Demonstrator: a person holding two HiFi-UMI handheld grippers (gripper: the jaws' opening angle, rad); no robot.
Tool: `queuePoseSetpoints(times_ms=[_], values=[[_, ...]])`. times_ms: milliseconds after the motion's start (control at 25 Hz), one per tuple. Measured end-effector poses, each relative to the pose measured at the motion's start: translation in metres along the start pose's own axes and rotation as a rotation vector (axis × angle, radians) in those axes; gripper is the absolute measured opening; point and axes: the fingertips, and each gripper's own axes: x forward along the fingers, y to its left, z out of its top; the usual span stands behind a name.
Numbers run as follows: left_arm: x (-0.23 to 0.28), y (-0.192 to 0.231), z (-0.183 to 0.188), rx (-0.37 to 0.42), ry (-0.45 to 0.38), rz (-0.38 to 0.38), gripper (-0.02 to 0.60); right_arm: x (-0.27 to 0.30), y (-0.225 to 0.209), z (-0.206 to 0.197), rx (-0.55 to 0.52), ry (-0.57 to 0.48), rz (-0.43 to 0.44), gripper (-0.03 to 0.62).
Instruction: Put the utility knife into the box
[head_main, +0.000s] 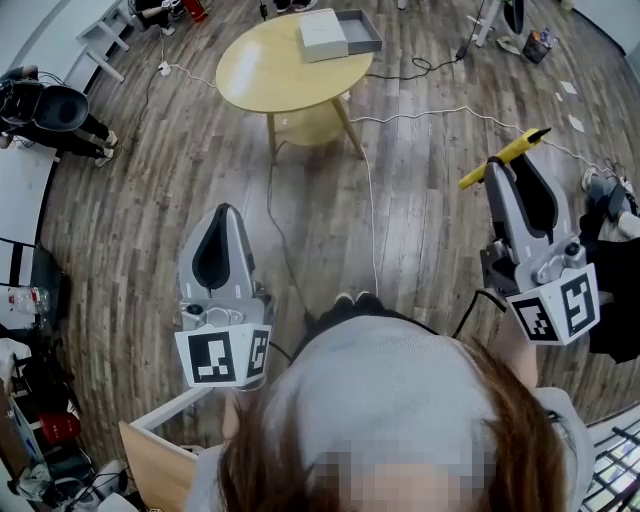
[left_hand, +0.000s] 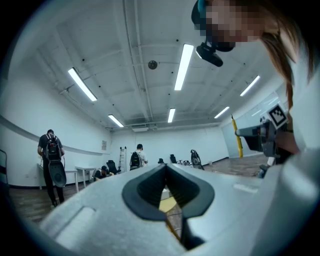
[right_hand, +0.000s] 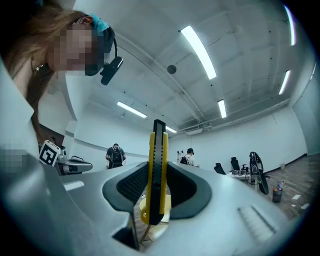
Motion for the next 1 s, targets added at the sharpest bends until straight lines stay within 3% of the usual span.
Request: queuePoseSetpoints(times_ms=[480,1000], values=[[-0.005,-0.014,-0.015,-0.011,0.032,0.038,-0.006,-0.006,-0.016,-0.011,0.075,-0.006,0.044,0.121],[0.064,0.009,-0.030,-0.014,0.032,-0.009,-0.006,0.047,-0.044,-0.026,0.072,0.001,0.017,0.121]])
